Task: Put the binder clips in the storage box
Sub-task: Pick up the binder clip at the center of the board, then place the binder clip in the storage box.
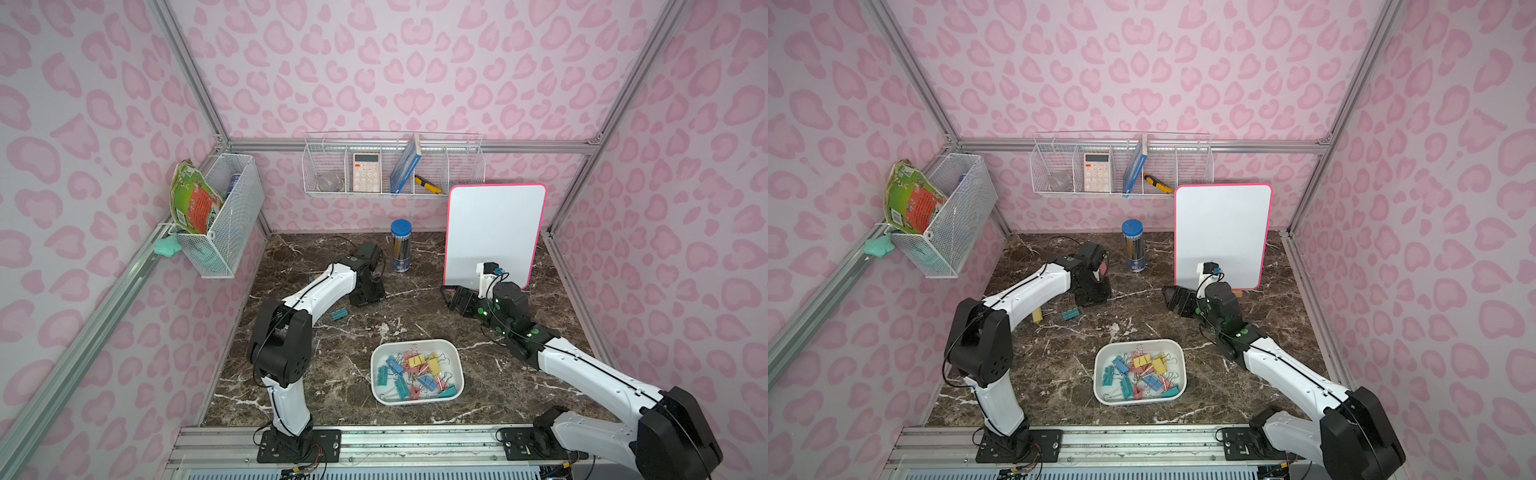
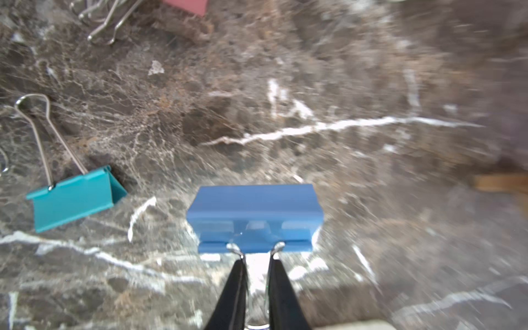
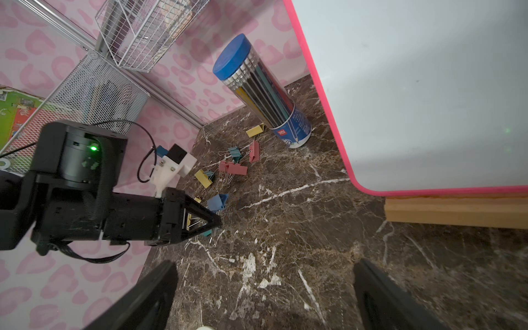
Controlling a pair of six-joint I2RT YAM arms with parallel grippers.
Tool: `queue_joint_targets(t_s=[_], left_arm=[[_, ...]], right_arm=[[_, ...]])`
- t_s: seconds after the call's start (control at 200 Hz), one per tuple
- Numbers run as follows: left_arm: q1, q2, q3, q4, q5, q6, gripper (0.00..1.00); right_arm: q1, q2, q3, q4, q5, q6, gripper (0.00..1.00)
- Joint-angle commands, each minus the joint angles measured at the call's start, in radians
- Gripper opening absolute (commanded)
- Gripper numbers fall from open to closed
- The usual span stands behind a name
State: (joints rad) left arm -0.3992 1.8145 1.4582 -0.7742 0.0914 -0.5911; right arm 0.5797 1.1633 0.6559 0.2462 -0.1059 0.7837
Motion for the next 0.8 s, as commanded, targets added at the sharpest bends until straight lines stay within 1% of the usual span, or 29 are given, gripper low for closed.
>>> queue_joint_targets(t_s=[0.0,0.07,0.14,0.315,0.33,0.42,0.55,0.69,0.795], left_arm=[[-0.011,-0.072,0.016,-0.038,0.121,0.033,0.15],[-0.035,-0.130,0.009,-0.049,0.168,0.063,0.15],[-0.083,-0.185,0.004,-0.066,0.197,0.112,0.15],[-0.276,-0.284,0.002,-0.120,0.214,0.278,0.14],[-0.291,-0.292,-0.025,-0.119,0.221,0.295,0.14],[-0.394,-0.327,-0.070,-0.103,0.268,0.391,0.14],[-0.484,-0.303,-0.107,-0.129,0.254,0.433,0.14],[-0.540,-0.233,-0.134,-0.173,0.198,0.460,0.14],[-0.567,-0.207,-0.182,-0.170,0.141,0.483,0.14]], right_arm=[[-0.001,0.003,0.011,0.025,-0.002,-0.020,0.98],[-0.001,0.008,0.014,0.027,0.001,-0.021,0.98],[-0.008,0.017,0.016,0.030,-0.001,-0.013,0.98],[-0.074,0.027,-0.007,0.062,-0.052,0.048,0.98],[-0.079,0.025,-0.011,0.065,-0.057,0.053,0.98],[-0.110,0.015,-0.026,0.076,-0.063,0.059,0.98],[-0.137,0.004,-0.018,0.065,-0.061,0.052,0.98],[-0.143,-0.005,-0.007,0.044,-0.055,0.042,0.98],[-0.144,-0.008,-0.015,0.039,-0.056,0.045,0.98]])
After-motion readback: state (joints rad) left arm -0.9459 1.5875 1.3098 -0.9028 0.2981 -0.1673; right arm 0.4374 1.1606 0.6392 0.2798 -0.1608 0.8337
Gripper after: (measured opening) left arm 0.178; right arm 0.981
